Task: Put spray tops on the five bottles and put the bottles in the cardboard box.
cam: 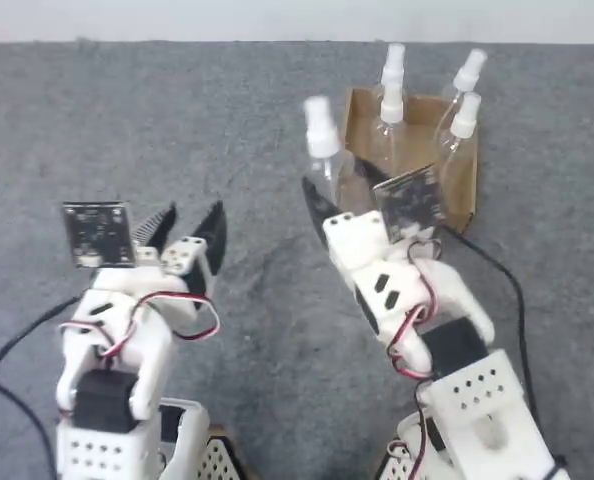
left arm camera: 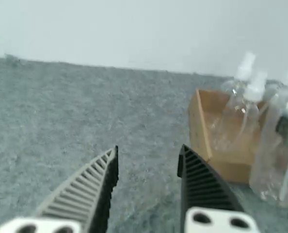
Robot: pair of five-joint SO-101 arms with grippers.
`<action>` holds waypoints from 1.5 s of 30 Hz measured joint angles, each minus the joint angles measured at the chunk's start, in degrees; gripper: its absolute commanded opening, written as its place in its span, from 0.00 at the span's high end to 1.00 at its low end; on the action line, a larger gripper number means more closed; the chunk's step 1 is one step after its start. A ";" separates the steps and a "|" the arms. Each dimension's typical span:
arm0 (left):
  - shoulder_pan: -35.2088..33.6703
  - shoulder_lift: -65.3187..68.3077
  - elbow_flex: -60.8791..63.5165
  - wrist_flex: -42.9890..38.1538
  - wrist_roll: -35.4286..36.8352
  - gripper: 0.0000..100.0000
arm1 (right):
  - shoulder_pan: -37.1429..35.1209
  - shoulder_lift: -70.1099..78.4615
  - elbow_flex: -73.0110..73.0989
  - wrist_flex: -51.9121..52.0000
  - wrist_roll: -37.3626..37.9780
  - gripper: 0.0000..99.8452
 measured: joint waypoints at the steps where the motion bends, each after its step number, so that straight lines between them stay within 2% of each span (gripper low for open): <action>1: 1.05 -0.26 1.49 -0.70 -0.35 0.81 | 0.18 0.97 -1.23 0.53 -0.09 0.99; 6: 4.57 -1.58 5.54 -2.81 -2.02 0.81 | 0.26 8.09 -6.33 0.79 -0.18 0.99; 11: 5.01 -3.52 5.80 -2.81 -2.11 0.81 | 0.26 14.15 -11.60 1.14 -0.18 0.99; 17: 4.92 -3.60 5.80 -2.81 -2.11 0.81 | 0.26 18.11 -17.23 6.24 -0.35 0.99; 23: 10.02 -3.60 5.80 -2.64 -3.96 0.68 | -0.18 18.55 -19.87 8.79 -0.35 0.99; 30: 13.10 -3.60 5.80 -1.93 -5.36 0.68 | -1.58 18.64 -19.87 8.97 -0.97 0.99; 33: 13.36 -3.60 6.59 -3.08 -5.36 0.68 | -4.57 18.64 -20.04 9.05 -1.93 0.99; 38: 13.27 -3.60 9.49 -6.95 -5.36 0.68 | -8.88 18.64 -24.44 16.00 -2.37 0.99; 45: 13.45 -3.78 9.58 -7.65 -5.36 0.68 | -8.97 17.23 -27.43 23.91 -2.37 0.99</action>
